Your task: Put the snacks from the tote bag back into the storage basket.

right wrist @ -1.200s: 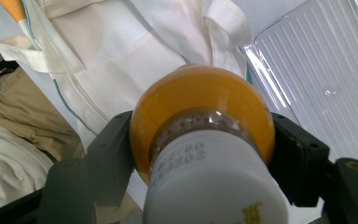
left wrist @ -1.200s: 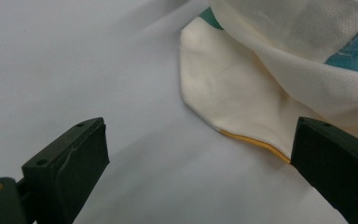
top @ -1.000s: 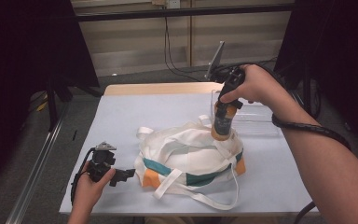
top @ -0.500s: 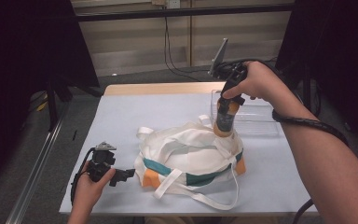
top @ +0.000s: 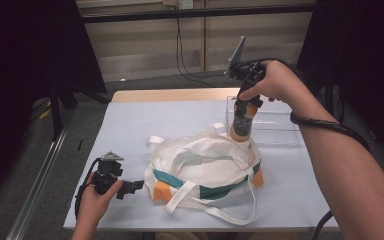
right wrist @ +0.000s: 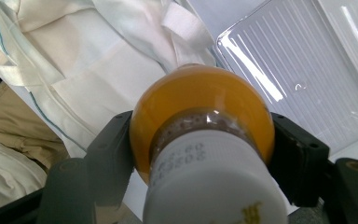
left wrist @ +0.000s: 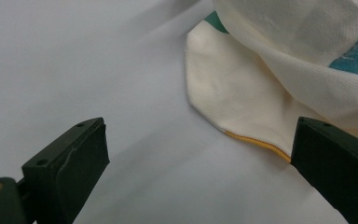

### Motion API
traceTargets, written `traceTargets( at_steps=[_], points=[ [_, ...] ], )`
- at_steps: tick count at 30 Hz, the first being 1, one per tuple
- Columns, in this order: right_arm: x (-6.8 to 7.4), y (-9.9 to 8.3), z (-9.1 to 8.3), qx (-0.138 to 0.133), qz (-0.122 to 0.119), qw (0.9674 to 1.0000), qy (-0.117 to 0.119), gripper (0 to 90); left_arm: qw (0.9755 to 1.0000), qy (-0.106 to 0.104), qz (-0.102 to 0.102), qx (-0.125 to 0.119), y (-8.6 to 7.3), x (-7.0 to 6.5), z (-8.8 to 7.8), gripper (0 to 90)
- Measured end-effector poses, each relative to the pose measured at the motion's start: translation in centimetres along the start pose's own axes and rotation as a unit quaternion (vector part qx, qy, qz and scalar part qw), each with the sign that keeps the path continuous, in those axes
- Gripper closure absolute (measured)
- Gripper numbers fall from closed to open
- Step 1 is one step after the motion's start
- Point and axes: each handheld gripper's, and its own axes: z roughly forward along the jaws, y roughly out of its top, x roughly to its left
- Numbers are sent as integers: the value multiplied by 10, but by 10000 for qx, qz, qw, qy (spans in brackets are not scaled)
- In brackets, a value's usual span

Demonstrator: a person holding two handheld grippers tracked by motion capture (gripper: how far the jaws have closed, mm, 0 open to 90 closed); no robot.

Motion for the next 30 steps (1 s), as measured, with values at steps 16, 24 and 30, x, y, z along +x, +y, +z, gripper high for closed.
traceTargets(
  at_steps=[16, 24, 30],
  points=[
    [-14, 2, -7, -68, 188, 9998, -43, 305, 10000, 18, -56, -16, -1, 1, 0, 38],
    [-25, 4, -3, -73, 263, 9996, -80, 305, 10000, 12, -25, 18, -2, 3, 0, 38],
    [-28, 9, 0, -13, 377, 9991, -171, 305, 9999, -63, -47, 72, -1, 4, -1, 38]
  ],
)
